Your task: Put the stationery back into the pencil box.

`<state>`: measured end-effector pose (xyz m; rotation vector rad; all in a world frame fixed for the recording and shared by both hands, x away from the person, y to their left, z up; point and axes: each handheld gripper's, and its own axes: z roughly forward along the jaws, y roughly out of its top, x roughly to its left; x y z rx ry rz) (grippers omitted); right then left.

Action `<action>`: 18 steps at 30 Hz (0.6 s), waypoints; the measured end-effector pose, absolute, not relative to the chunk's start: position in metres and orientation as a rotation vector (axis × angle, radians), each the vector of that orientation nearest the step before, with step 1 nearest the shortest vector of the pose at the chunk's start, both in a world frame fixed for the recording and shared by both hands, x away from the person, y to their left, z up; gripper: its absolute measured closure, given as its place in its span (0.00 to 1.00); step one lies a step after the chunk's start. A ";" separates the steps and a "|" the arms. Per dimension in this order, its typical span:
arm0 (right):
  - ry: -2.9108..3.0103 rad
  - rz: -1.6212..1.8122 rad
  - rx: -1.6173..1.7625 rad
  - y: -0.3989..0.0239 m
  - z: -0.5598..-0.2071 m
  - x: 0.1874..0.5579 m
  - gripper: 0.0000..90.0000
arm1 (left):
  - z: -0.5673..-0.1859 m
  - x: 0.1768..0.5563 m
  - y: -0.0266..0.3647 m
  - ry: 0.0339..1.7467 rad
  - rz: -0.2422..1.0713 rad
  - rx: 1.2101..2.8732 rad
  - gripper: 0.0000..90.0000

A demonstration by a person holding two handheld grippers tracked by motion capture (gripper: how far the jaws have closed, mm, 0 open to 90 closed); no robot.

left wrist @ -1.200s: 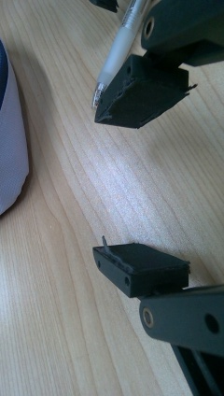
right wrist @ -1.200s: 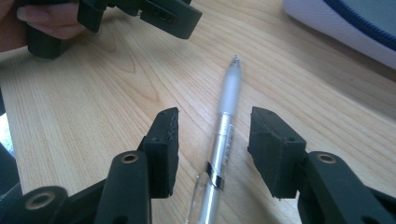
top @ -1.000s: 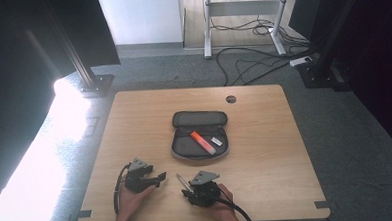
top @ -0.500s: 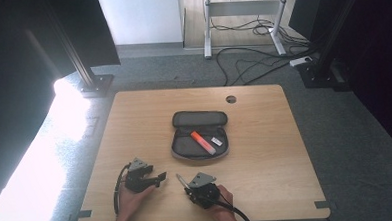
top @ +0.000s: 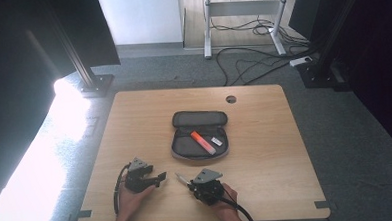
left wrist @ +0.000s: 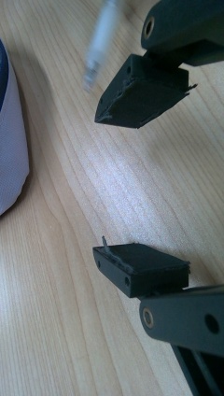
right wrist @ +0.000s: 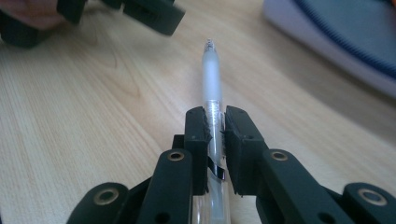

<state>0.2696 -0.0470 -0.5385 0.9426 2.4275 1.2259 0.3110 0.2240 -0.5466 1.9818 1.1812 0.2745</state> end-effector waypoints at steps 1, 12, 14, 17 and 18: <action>2.420 1.236 0.944 -0.049 -0.536 0.270 0.88 | -0.547 0.311 0.224 1.181 0.276 1.984 0.35; 2.358 1.304 0.951 -0.066 -0.518 0.272 0.88 | -0.547 0.311 0.224 1.180 0.277 1.981 0.35; 2.352 1.311 0.951 -0.068 -0.516 0.272 0.88 | -0.547 0.311 0.224 1.180 0.279 1.983 0.35; 2.343 1.321 0.952 -0.070 -0.515 0.273 0.88 | -0.547 0.311 0.224 1.181 0.278 1.981 0.35; 2.341 1.327 0.956 -0.070 -0.514 0.274 0.88 | -0.547 0.311 0.224 1.180 0.278 1.983 0.35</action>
